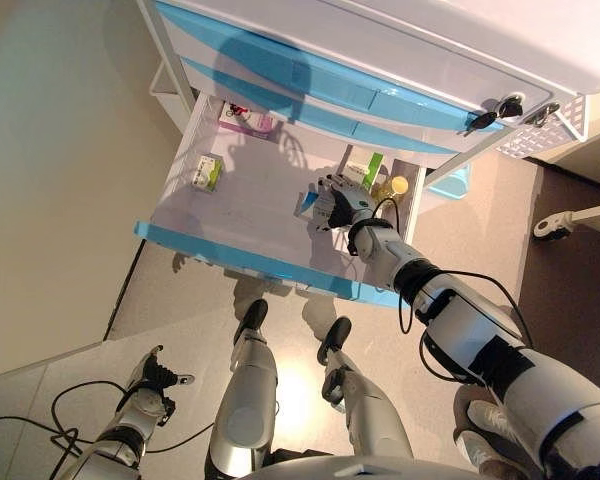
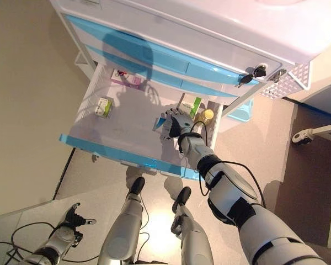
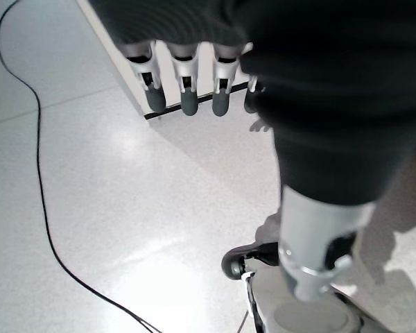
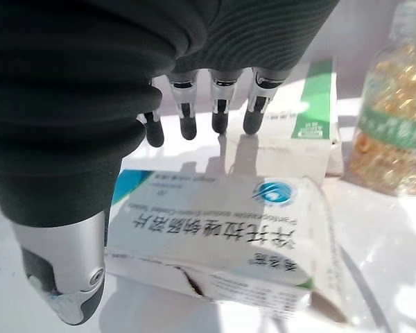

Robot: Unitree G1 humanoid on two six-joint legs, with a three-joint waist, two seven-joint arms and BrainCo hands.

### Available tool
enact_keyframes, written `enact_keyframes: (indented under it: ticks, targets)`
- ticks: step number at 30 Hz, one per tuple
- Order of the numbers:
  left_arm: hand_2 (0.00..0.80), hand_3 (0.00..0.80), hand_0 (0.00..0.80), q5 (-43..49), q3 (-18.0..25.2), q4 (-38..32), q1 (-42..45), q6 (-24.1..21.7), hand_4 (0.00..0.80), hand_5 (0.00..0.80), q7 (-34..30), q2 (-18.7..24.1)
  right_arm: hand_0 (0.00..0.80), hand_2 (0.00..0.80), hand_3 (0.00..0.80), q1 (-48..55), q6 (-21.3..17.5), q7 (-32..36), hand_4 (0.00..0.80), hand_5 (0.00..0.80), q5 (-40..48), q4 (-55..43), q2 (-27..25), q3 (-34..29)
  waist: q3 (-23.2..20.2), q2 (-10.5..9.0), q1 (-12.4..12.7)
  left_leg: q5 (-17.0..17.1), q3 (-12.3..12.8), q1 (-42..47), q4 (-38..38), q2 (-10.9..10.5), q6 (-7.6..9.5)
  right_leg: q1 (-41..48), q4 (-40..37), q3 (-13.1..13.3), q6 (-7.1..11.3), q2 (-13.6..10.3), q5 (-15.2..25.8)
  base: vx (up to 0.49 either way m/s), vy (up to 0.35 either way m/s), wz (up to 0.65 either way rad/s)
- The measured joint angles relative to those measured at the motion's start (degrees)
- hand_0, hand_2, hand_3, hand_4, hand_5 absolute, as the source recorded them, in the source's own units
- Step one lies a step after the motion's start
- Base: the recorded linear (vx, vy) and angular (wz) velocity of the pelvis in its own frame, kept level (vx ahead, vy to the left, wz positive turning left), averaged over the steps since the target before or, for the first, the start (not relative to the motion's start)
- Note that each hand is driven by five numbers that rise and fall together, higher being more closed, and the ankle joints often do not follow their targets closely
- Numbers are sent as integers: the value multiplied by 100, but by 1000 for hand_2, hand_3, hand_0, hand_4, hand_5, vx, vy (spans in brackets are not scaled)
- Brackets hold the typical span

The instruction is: Open the drawer and pick up the medicine

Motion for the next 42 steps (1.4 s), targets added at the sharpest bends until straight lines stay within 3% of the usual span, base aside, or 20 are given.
enact_keyframes:
  ticks: [17,18,19,20,21,22,42]
  targets:
    - [0,0,0,-2,-165,-5,-8,-5,0,0,43,-110,0,0,0,25,54,-192,0,0,-312,3,58,2,49,145,-1,21,-20,-222,76,-49,25,-209,99,12,16,-45,11,0,1,0]
    - [0,0,0,-2,-169,-6,-8,-6,0,0,44,-111,82,82,82,25,64,-195,82,82,-330,3,59,3,54,153,-1,21,-20,-222,75,-50,25,-209,99,12,16,-46,11,0,0,0]
    - [0,0,0,-2,-169,-6,-9,-5,0,0,49,-111,621,621,621,25,76,-204,621,621,-351,1,60,3,60,162,-1,21,-22,-222,74,-49,24,-209,99,12,15,-45,10,0,0,0]
    - [0,0,0,-2,-170,-6,-9,-5,0,0,51,-111,700,700,700,19,82,-211,700,700,-373,0,60,2,62,165,-1,21,-23,-222,74,-49,24,-210,99,11,16,-44,10,0,0,0]
    - [0,0,0,-2,-170,-6,-9,-5,0,0,54,-111,700,700,700,10,86,-215,700,700,-381,2,58,1,63,167,-1,21,-24,-224,74,-49,24,-210,99,11,16,-44,10,0,0,0]
    - [0,0,0,-2,-170,-6,-9,-5,0,0,55,-111,800,800,800,3,89,-215,800,800,-387,5,55,2,63,167,-2,21,-24,-224,74,-49,24,-210,99,11,15,-45,10,0,0,0]
    - [0,0,0,-2,-174,-1,-10,-9,0,0,70,-166,800,800,800,21,100,-210,800,800,-492,14,145,7,75,180,-18,20,-45,-230,70,-53,25,-215,101,4,16,-46,6,0,0,0]
